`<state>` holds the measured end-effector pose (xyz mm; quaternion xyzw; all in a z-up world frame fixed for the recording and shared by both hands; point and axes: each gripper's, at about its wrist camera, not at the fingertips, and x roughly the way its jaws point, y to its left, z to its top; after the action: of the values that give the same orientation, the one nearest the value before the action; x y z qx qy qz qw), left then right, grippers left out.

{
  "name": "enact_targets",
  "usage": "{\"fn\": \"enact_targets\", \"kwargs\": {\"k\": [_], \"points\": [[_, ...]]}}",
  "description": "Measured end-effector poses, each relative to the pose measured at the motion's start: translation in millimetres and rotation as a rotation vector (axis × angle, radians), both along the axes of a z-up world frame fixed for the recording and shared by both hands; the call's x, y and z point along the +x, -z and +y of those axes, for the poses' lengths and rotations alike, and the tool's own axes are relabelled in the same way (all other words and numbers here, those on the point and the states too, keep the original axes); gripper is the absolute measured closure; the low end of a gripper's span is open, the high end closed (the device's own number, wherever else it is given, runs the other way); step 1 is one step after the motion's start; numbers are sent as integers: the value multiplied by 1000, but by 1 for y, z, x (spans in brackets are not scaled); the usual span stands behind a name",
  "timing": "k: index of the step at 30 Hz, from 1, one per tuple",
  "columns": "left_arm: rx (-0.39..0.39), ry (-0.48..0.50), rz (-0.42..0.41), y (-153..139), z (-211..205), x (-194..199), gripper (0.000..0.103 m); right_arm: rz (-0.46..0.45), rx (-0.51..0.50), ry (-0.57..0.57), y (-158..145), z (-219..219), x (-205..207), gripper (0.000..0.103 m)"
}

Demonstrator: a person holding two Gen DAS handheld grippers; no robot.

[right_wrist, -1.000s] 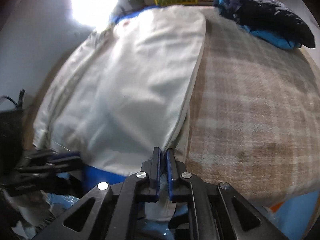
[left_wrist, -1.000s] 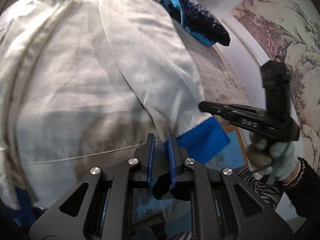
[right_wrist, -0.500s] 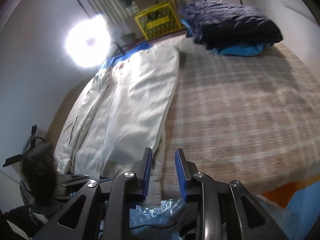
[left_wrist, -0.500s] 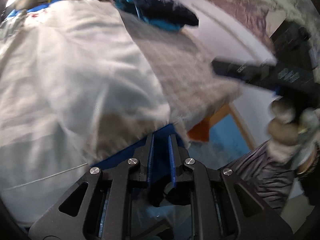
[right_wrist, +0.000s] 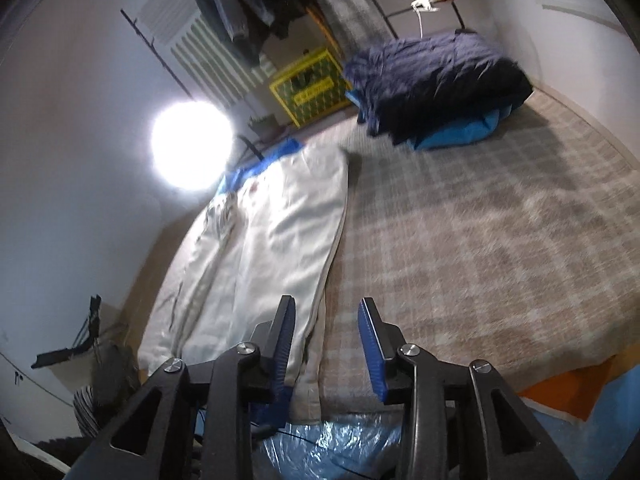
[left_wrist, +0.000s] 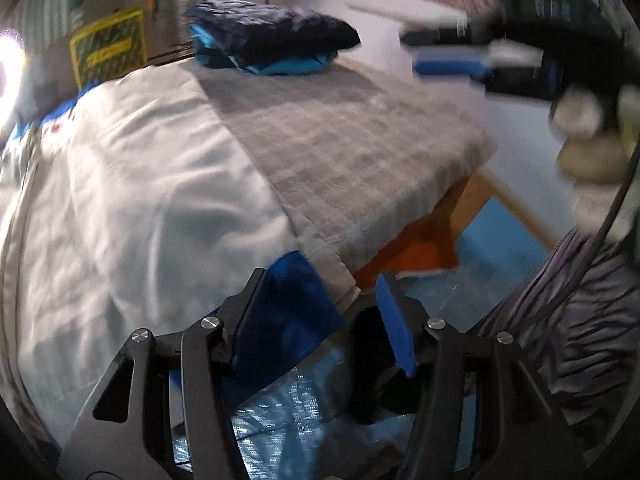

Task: Fold large clothes

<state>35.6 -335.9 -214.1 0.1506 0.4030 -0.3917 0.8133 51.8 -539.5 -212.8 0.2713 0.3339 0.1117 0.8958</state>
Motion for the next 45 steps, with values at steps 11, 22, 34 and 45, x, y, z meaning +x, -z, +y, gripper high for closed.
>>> {"fn": "enact_targets", "kwargs": {"k": [11,22,34,45], "points": [[190,14,-193,27,-33,-11,39,4,71,29,-6,-28,8,67],[-159,-143,134,-10,30,36,89,30,132,-75,2,-13,101,64],[-341,-232,232,-34,62,40,90,145,236,-92,59,0,217,42],[-411,-277,256,-39,83,39,90,250,304,-44,102,29,297,86]]}}
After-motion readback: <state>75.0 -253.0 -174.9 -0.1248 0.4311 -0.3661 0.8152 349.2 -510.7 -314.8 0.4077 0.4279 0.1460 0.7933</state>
